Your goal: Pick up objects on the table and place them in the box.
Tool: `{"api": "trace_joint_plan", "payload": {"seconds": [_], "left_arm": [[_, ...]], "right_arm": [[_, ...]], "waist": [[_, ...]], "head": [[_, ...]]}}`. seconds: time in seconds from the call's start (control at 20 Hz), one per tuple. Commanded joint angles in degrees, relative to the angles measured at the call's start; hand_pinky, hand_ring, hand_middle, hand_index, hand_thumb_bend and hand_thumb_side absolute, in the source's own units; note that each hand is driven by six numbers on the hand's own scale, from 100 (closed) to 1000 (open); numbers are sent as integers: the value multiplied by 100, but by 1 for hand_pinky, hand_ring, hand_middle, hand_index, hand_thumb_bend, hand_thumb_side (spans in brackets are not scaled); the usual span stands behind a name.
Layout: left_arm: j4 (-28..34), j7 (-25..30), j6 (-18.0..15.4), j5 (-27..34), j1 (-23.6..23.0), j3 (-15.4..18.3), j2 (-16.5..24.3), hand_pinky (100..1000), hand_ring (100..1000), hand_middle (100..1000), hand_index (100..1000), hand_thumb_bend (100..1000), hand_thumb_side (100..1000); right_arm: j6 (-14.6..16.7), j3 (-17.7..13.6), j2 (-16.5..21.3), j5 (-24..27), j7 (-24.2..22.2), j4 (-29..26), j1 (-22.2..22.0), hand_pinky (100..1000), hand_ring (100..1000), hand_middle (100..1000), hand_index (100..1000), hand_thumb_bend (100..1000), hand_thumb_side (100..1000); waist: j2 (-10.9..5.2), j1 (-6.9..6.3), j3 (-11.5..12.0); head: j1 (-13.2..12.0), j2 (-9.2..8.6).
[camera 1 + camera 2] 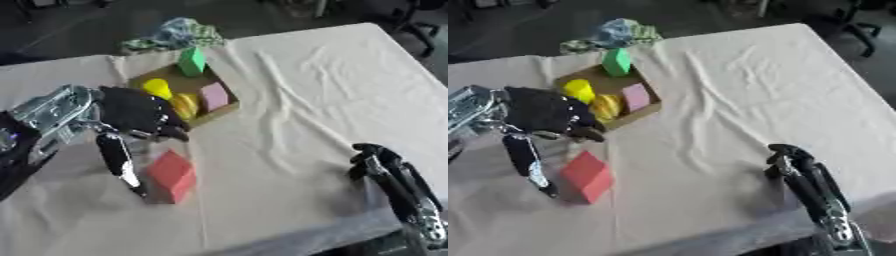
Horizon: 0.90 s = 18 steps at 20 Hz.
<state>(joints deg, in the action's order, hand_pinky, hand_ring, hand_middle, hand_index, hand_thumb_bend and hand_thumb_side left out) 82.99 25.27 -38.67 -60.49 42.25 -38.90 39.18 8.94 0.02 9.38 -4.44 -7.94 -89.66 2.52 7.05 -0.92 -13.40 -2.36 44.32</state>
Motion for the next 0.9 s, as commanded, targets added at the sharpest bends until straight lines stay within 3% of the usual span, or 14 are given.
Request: {"api": "trace_joint_plan", "payload": {"seconds": [0.05, 0.15, 0.25, 0.4, 0.5, 0.55, 0.7, 0.8, 0.9], "left_arm": [[-133, 918, -1213, -303, 46, 88, -32, 908, 901, 929, 976, 703, 869], [-217, 747, -1218, -470, 33, 110, -87, 902, 896, 922, 973, 690, 852], [-297, 583, -1215, -574, 18, 138, -139, 877, 865, 885, 947, 622, 764], [-391, 147, -1153, -449, -32, 247, -177, 784, 732, 730, 820, 427, 436], [-379, -135, -1051, -208, -82, 347, -137, 767, 689, 674, 780, 362, 407], [-343, -245, -981, -36, -108, 410, -110, 745, 634, 606, 735, 274, 366], [-181, -346, -722, 629, -177, 575, -21, 711, 566, 528, 682, 134, 309], [-50, -206, -522, 1098, -197, 651, 27, 710, 561, 523, 680, 117, 303], [90, 117, -381, 1372, -163, 661, 85, 731, 598, 566, 721, 167, 322]], "right_arm": [[5, -24, 85, -6, -5, -61, 49, 526, 518, 530, 748, 100, 666], [4, -19, 80, -5, -13, -59, 49, 526, 518, 530, 748, 100, 666], [3, -21, 76, -3, -13, -57, 48, 526, 517, 530, 748, 100, 666], [4, -25, 72, -2, -10, -55, 48, 526, 517, 530, 748, 100, 666], [3, -28, 72, -4, -8, -54, 47, 526, 517, 530, 748, 100, 663], [2, -31, 73, -6, -6, -52, 45, 526, 517, 530, 748, 100, 668], [-1, -32, 76, -14, -3, -41, 41, 526, 517, 530, 748, 100, 673], [1, -32, 77, -16, -4, -40, 42, 526, 517, 530, 748, 100, 669], [3, -34, 78, -18, -3, -41, 44, 526, 517, 530, 748, 100, 666]], "waist": [[-123, 43, -11], [-120, 49, -12], [-120, 55, -13], [-120, 60, -8], [-119, 59, 0], [-119, 58, 8], [-120, 54, 23], [-124, 52, 26], [-129, 50, 23]], "head": [[9, -20], [5, -20], [5, -20], [11, -20], [17, -20], [22, -20], [31, -20], [32, -20], [30, -20]]}}
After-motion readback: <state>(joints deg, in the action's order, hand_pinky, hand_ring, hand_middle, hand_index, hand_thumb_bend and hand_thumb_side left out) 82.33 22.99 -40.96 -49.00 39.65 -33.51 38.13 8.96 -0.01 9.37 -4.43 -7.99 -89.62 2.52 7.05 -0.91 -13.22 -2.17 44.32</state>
